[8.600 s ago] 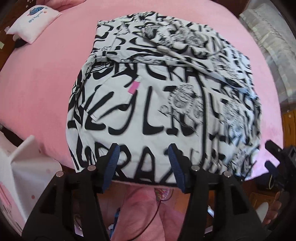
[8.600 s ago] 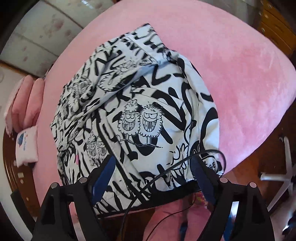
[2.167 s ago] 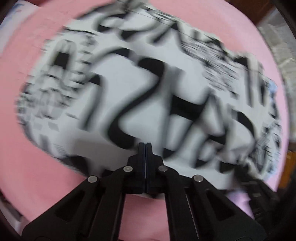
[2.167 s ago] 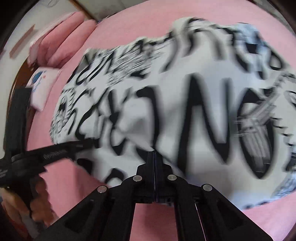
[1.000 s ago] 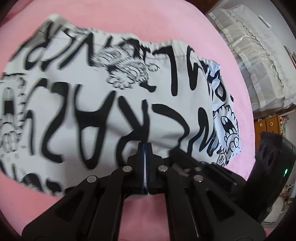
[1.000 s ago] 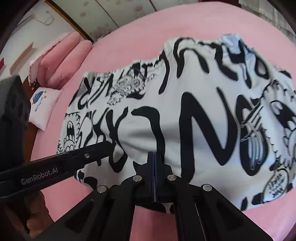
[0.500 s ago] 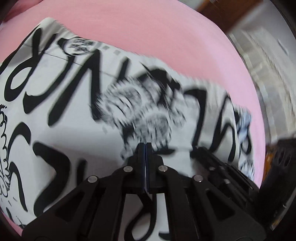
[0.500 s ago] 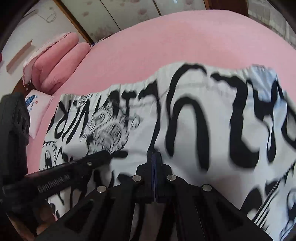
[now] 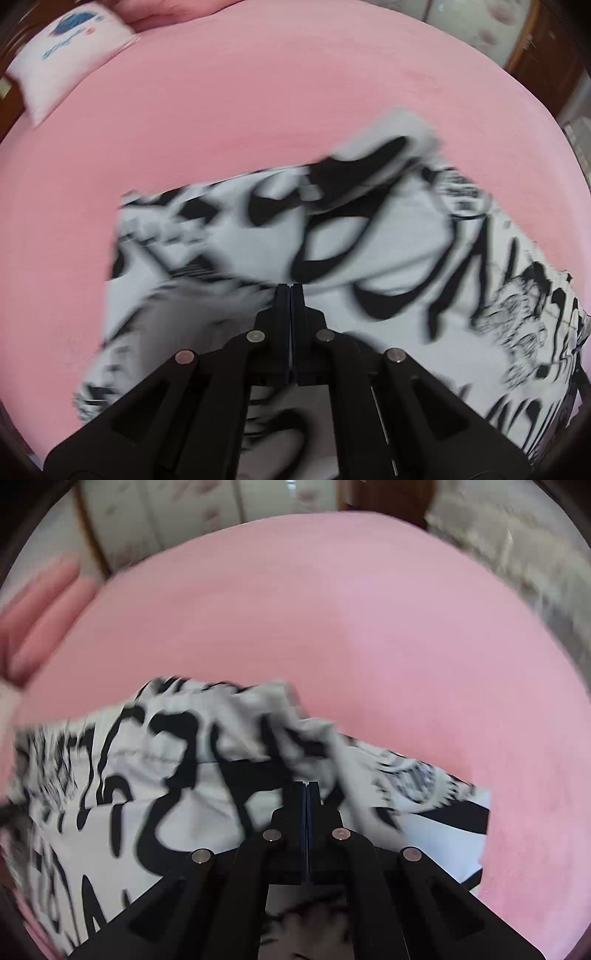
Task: Fold large clothes
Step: 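Press and smooth the folded jacket flat with both tools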
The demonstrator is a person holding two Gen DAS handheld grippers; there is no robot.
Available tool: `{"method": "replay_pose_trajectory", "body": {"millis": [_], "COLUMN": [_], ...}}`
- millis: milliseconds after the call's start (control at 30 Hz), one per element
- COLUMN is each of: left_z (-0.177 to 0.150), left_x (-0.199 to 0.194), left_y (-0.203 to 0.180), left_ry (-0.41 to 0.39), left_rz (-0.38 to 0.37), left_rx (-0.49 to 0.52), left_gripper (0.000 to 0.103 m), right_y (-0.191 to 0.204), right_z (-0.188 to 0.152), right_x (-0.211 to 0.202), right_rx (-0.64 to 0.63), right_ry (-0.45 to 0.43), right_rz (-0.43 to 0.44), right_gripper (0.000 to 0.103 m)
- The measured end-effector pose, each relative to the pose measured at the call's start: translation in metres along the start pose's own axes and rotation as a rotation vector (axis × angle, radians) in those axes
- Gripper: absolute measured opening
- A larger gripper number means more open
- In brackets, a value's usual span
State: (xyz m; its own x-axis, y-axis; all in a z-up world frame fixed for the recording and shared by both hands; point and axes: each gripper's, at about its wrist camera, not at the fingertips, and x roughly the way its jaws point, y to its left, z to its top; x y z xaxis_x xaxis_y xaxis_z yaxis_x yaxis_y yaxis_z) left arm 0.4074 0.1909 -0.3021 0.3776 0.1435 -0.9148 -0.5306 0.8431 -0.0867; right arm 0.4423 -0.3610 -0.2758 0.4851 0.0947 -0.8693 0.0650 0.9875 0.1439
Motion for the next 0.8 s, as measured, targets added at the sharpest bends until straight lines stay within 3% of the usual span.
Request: {"method": "replay_pose_trajectory", "body": {"millis": [67,200,233,333,433,533,633,733,800], "left_z": [-0.004,-0.008,-0.008,-0.013,-0.03,-0.043,-0.048,-0.048,-0.046], "left_x": [-0.001,0.0,-0.001,-0.017,-0.046,-0.062,-0.064,-0.044,-0.023], "left_y": [0.018,0.031,0.032,0.02,-0.021,-0.071,-0.123,-0.177,-0.195], "left_ry": [-0.001,0.007,0.01,-0.001,-0.056,-0.055,-0.064,0.042,0.106], "left_rz": [0.0,0.042,0.054,0.104,-0.033,-0.199,-0.288,-0.354,-0.325], "left_rx": [-0.019,-0.007,-0.017,-0.009,0.095,0.237,0.335,0.395,0.407], "left_gripper": [0.001,0.001,0.001,0.001,0.001,0.001,0.001,0.001,0.001], "right_y": [-0.008,0.017,0.022,0.043,0.073,0.105,0.146,0.169,0.174], "right_z": [0.003,0.002,0.001,0.0,-0.006,-0.012,-0.021,-0.029,-0.029], "right_x": [-0.006,-0.018,-0.022,-0.038,-0.044,-0.032,-0.017,0.016,0.031], "right_rx": [-0.004,-0.112,-0.116,-0.081,-0.048,-0.07,-0.142,-0.133,-0.112], "right_ry": [-0.009,-0.025,-0.034,-0.061,-0.047,0.042,0.089,0.215,0.237], "right_rz": [0.005,-0.101,-0.098,0.024,0.233,0.366,0.381,0.393,0.384], "right_gripper": [0.0,0.0,0.0,0.0,0.0,0.0,0.0,0.0,0.0]}}
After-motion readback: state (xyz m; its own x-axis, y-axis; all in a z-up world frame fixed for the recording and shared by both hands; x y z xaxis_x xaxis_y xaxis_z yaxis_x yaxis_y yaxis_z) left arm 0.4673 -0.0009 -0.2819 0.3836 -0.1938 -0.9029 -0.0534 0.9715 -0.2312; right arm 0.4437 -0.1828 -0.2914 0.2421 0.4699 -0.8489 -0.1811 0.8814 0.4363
